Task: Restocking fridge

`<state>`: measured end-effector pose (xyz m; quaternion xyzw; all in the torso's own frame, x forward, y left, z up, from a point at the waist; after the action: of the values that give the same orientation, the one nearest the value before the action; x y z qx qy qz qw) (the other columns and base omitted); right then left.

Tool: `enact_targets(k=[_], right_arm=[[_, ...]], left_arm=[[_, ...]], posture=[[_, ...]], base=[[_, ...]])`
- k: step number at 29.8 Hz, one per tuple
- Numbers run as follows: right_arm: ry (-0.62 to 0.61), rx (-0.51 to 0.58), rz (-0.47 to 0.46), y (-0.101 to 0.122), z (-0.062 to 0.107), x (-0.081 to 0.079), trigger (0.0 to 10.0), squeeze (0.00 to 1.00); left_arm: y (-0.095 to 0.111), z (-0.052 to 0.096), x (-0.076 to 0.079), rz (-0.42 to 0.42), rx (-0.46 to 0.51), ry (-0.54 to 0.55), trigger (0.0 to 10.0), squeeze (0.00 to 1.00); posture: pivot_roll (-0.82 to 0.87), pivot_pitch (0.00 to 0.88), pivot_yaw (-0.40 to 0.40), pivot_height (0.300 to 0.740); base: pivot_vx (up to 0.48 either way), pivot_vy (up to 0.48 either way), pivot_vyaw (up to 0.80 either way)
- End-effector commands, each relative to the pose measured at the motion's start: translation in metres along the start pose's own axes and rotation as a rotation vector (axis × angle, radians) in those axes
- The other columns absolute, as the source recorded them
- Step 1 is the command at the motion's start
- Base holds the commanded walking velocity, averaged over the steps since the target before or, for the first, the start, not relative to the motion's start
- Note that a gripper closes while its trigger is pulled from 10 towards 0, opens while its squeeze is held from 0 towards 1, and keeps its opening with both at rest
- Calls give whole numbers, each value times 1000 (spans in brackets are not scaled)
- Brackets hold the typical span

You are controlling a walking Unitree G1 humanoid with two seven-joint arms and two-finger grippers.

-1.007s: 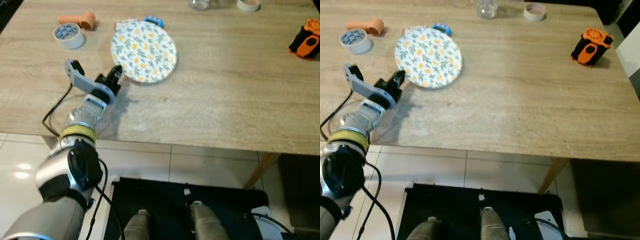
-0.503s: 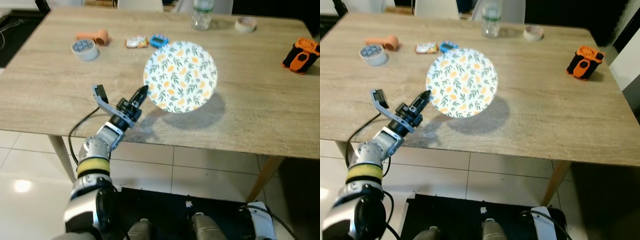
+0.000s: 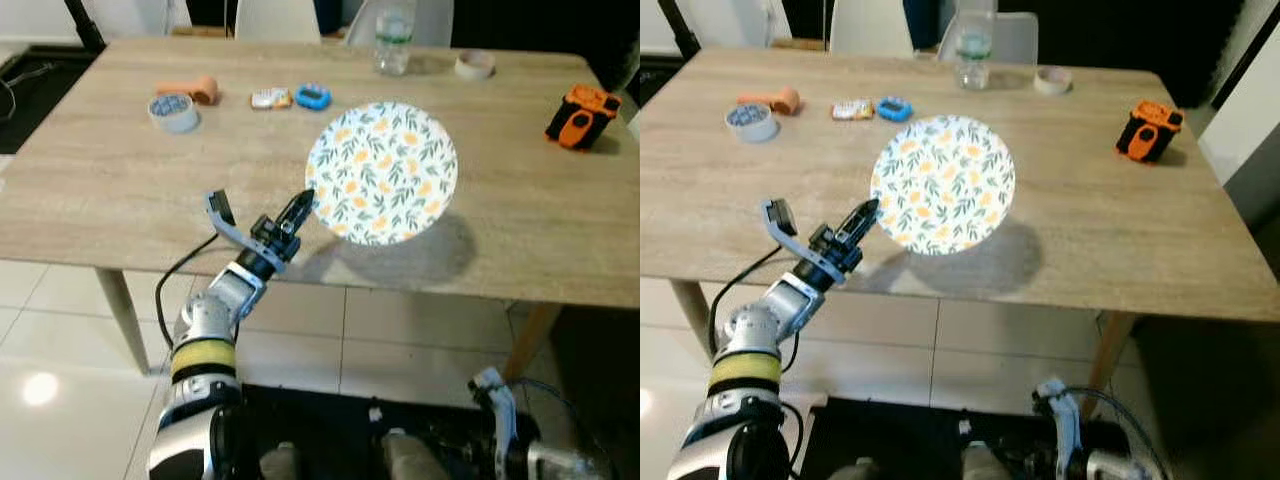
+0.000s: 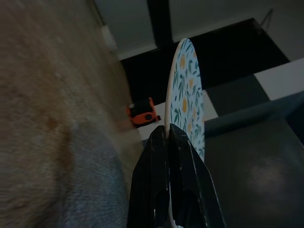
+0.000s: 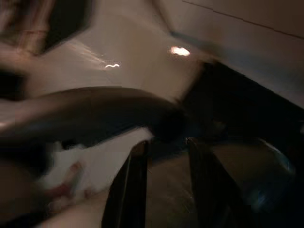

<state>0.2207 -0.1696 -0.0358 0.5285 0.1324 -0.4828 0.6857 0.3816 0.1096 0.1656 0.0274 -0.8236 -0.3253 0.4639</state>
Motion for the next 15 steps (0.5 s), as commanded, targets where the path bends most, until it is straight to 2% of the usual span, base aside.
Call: enact_targets(k=[1,2,3,6,7,9,12,13,15], right_arm=[[141,-30,32,10,0,-19,10000,0],[188,-33,56,17,1,-27,10000,0],[188,-33,56,17,1,-27,10000,0],[309,-4,100,37,4,-50,10000,0],[309,-4,100,37,4,-50,10000,0],[409,68,129,59,9,-71,10000,0],[613,238,174,105,29,-115,10000,0],[613,238,174,105,29,-115,10000,0],[691,357,209,133,42,-133,10000,0]], left_arm=[[-3,3,-1,19,8,13,7804,0],[-3,3,0,18,11,11,9804,0],[-3,3,0,18,11,11,9804,0],[-1,4,0,11,15,19,10000,0],[-1,4,0,11,15,19,10000,0],[2,6,-2,6,20,27,10000,0],[4,9,-2,-10,11,31,10000,0],[4,9,-2,-10,11,31,10000,0],[5,10,-1,-13,7,28,10000,0]], posture=[[-68,111,-1,740],[-67,113,-4,740],[-67,113,-4,740],[-66,113,-5,740],[-66,113,-5,740],[-62,115,-5,740],[-57,116,-4,740],[-57,116,-4,740],[-55,117,-4,740]], base=[[0,0,0],[0,0,0],[0,0,0],[0,0,0],[0,0,0],[0,0,0],[0,0,0],[0,0,0],[0,0,0]])
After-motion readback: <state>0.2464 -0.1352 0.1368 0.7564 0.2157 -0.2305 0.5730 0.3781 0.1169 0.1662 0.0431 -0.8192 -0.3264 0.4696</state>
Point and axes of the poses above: a point about 5 cm out from each wrist's last joint towards the gripper, its own z axis pointing back from the gripper into the wrist, its own y axis along the axis of the wrist's last joint, x = y × z, the point moved 5 cm from there along -z, pointing out of the wrist towards the gripper, and after that the axes turned 14 degrees about -z, right-handed, at the moved point
